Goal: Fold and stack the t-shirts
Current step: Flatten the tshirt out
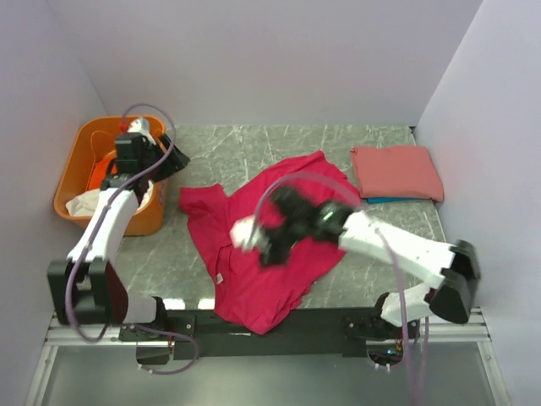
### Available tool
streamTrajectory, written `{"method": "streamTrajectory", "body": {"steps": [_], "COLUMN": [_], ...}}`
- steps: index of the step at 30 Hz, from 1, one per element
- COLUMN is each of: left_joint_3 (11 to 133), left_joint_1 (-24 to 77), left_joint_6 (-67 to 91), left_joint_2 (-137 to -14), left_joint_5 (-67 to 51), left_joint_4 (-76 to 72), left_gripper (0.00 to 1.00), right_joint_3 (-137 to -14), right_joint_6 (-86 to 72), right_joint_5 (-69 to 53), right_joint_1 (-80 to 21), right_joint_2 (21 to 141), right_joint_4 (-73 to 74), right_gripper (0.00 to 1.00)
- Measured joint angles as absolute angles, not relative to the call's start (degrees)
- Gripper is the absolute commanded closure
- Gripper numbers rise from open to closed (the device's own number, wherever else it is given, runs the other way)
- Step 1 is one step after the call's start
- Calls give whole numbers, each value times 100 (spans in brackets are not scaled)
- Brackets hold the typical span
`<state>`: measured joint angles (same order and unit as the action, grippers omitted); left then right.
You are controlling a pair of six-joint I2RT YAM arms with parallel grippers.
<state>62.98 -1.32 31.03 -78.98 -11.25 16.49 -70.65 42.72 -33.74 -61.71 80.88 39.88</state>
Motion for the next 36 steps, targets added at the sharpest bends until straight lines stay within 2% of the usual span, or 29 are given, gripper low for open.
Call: {"method": "streamTrajectory", "body": {"steps": [3,7,10,14,21,26,27,32,34,36], "left_joint_3": [6305,5808,4952,4110,3977,3938,3907,3723,3680,3669], "left_joint_1": [-165,73,928,2224,2694,3006,3048,3057,3057,3057], "left_joint_6": [3116,3424,3730,4158,4995,5310,5369,5518,5535,5542], "left_joint_2": [-7102,-6237,-5754,-5736,-6761,-6965,-6965,-7242,-7452,-7607], "left_joint_5": [-1485,-2086,-2112,-1643,10,484,574,882,952,1044], "left_joint_4": [1511,1306,1476,1946,2493,2495,2471,2408,2353,2335], "left_gripper": [28,29,32,36,37,39,44,50,59,62], "right_joint_3": [-6755,-5675,-5004,-4845,-4856,-4884,-4884,-5140,-5317,-5448], "right_joint_6": [4348,4700,5194,5496,4499,3516,3330,2475,2250,2102], "right_joint_5": [-3417,-3363,-3483,-3618,-3553,-3017,-2895,-2359,-2270,-2252], "right_joint_1": [-4154,-2244,-919,390,786,788,788,788,788,788], "right_joint_2": [7356,6331,6012,6429,7194,7706,7850,8656,8986,9227], "right_joint_4": [3948,4244,4639,4866,4075,3291,3153,2794,2681,2628], "right_gripper": [37,36,37,39,41,42,42,43,44,46]}}
